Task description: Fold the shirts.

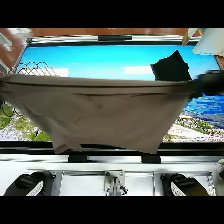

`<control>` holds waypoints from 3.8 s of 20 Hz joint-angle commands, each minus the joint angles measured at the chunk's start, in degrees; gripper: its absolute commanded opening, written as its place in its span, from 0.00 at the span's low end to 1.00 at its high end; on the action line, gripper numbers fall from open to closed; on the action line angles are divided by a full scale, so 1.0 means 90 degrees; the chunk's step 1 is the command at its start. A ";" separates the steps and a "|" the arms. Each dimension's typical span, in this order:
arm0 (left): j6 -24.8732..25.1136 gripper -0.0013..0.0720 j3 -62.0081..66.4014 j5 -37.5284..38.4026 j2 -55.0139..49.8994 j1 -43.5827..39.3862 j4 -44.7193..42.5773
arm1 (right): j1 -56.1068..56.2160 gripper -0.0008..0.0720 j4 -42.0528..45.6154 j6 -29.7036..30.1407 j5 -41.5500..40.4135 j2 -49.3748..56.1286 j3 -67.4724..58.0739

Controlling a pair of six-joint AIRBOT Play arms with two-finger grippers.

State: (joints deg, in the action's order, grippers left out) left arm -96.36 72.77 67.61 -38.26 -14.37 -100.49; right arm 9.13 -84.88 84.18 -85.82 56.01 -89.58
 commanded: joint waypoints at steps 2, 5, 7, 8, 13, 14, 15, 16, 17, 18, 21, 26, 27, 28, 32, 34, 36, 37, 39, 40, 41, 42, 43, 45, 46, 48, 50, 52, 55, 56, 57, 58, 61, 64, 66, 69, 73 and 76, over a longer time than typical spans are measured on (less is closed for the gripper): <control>-0.0843 0.07 -0.1185 -0.1462 -0.1134 0.0165 -0.0002 | -0.0002 0.11 -0.0036 -0.0998 0.2698 0.1557 0.1263; -0.1212 0.07 -0.1090 -0.2475 -0.2307 0.0211 0.0039 | -0.0002 0.11 -0.0755 -0.1326 0.4437 0.2548 0.1263; -0.1212 0.06 -0.1042 -0.3232 -0.2946 0.0206 0.0277 | -0.0002 0.11 -0.1445 -0.1406 0.5396 0.3028 0.1263; -0.1214 0.07 -0.1037 -0.3597 -0.3203 0.0206 0.0408 | -0.0002 0.11 -0.1695 -0.1406 0.5695 0.3223 0.1263; -0.2295 0.07 -0.1035 -0.3269 -0.4359 0.0423 0.1268 | -0.0002 0.16 -0.1865 -0.1384 0.5088 0.3968 0.1263; -0.2169 0.13 -0.1027 -0.2958 -0.4437 0.0522 0.1535 | -0.0034 0.48 -0.1843 -0.1353 0.4981 0.3954 0.1256; -0.1812 0.44 -0.0976 -0.2562 -0.4435 0.0653 0.1741 | -0.0109 0.93 -0.1872 -0.1263 0.4748 0.3878 0.1207; -0.1348 0.57 -0.0838 -0.2093 -0.4415 0.0823 0.1804 | -0.0197 0.94 -0.1860 -0.1149 0.4444 0.3757 0.1171; -0.0913 0.57 -0.0614 -0.1549 -0.4413 0.1032 0.1836 | -0.0335 0.94 -0.1787 -0.0755 0.4029 0.3599 0.1171; -0.0457 0.56 -0.0333 -0.0947 -0.4415 0.1282 0.1889 | -0.0471 0.93 -0.1511 -0.0233 0.3429 0.3483 0.1173; 0.1052 0.60 0.0279 0.1042 -0.4449 0.2397 0.2846 | -0.1103 0.89 -0.0787 0.0823 0.1107 0.3434 0.1290; 0.1367 1.00 -0.0675 0.1870 -0.4527 0.4092 0.3742 | -0.2305 0.89 -0.2790 0.1668 -0.0029 0.3434 0.2047; 0.1562 0.98 -0.0928 0.1736 -0.4537 0.4199 0.3742 | -0.2412 0.89 -0.2902 0.1668 -0.0027 0.3434 0.2159; 0.1668 0.88 -0.1173 0.1494 -0.4561 0.4252 0.3742 | -0.2438 0.89 -0.2885 0.1673 -0.0024 0.3434 0.2217; 0.1836 0.82 -0.1537 0.0709 -0.5066 0.4250 0.3764 | -0.2404 0.90 -0.2871 0.1681 0.0097 0.3434 0.2232; 0.2137 0.81 -0.1537 0.0617 -0.5447 0.4248 0.3973 | -0.2404 0.89 -0.2871 0.1678 0.0131 0.3434 0.2232; 0.2288 0.71 -0.1537 0.0486 -0.5719 0.4245 0.4036 | -0.2404 0.89 -0.2871 0.1676 0.0129 0.3434 0.2232; 0.2375 0.71 -0.1537 0.0442 -0.5804 0.4245 0.4058 | -0.2404 0.90 -0.2871 0.1661 0.0126 0.3434 0.2232; 0.2531 0.71 -0.1540 0.0282 -0.5867 0.4226 0.4129 | -0.2404 0.90 -0.2871 0.1596 0.0129 0.3434 0.2232; 0.2596 0.71 -0.1537 0.0192 -0.5870 0.4206 0.4223 | -0.2404 0.90 -0.2868 0.1559 0.0129 0.3434 0.2232; 0.2647 0.69 -0.1540 0.0146 -0.5870 0.4182 0.4296 | -0.2404 0.90 -0.2868 0.1518 0.0131 0.3434 0.2232; 0.2662 0.67 -0.1540 0.0146 -0.5884 0.4146 0.4337 | -0.2404 0.90 -0.2866 0.1455 0.0143 0.3434 0.2232; 0.2657 0.54 -0.1540 0.0153 -0.5889 0.4097 0.4335 | -0.2404 0.90 -0.2866 0.1379 0.0158 0.3434 0.2232; 0.2652 0.28 -0.1537 0.0158 -0.5889 0.4053 0.4337 | -0.2404 0.90 -0.2834 0.1362 0.0146 0.3434 0.2266; 0.2630 0.17 -0.1537 0.0158 -0.5887 0.4053 0.4340 | -0.2424 0.90 -0.2841 0.1360 0.0117 0.3434 0.2385; 0.2698 0.07 -0.1528 0.0172 -0.5875 0.4053 0.4337 | -0.2436 0.90 -0.2905 0.1098 0.0160 0.3434 0.2883; 0.2752 0.07 -0.1520 0.0182 -0.5843 0.4053 0.4340 | -0.2278 0.90 -0.3201 0.1219 0.0386 0.3434 0.3500; 0.2776 0.07 -0.1520 0.0233 -0.5751 0.4053 0.4337 | -0.2178 0.89 -0.3070 0.1222 0.0656 0.3434 0.3925; 0.2824 0.07 -0.1520 0.0274 -0.5554 0.4053 0.4337 | -0.2178 0.90 -0.3551 0.1226 0.0896 0.3434 0.4221; 0.2824 0.07 -0.1520 0.0277 -0.5508 0.4053 0.4337 | -0.2176 0.90 -0.3614 0.1229 0.0884 0.3434 0.4279; 0.2824 0.07 -0.1520 0.0277 -0.5469 0.4053 0.4340 | -0.2164 0.90 -0.3660 0.1226 0.0882 0.3434 0.4313; 0.2824 0.07 -0.1520 0.0294 -0.5425 0.4053 0.4340 | -0.2089 0.90 -0.3684 0.1222 0.0889 0.3434 0.4330; 0.2824 0.07 -0.1520 0.0325 -0.5255 0.4053 0.4337 | -0.1591 0.90 -0.3725 0.1059 0.1197 0.3434 0.4328; 0.2824 0.07 -0.1486 0.0350 -0.5037 0.4053 0.4340 | -0.1064 0.76 -0.3905 0.0913 0.1275 0.3434 0.4328; 0.2824 0.07 -0.1416 0.0398 -0.4932 0.4053 0.4340 | -0.0823 0.35 -0.3927 0.0695 0.1280 0.3424 0.4328; 0.2829 0.06 -0.1241 0.0566 -0.4767 0.4053 0.4401 | -0.0692 0.11 -0.3959 0.1001 0.1205 0.3111 0.4303; 0.4087 0.06 -0.0474 0.0546 -0.3626 0.4053 0.6047 | -0.1003 0.11 -0.3893 0.1943 0.1188 0.1666 0.3237; 0.4498 0.06 0.0797 -0.0685 -0.2006 0.4056 0.7596 | -0.1338 0.11 -0.3526 0.2283 0.1574 0.0333 0.1328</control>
State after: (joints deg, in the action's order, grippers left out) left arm -61.39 71.75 69.73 -67.02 22.11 -45.71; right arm -0.73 -119.15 100.49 -74.74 68.75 -65.21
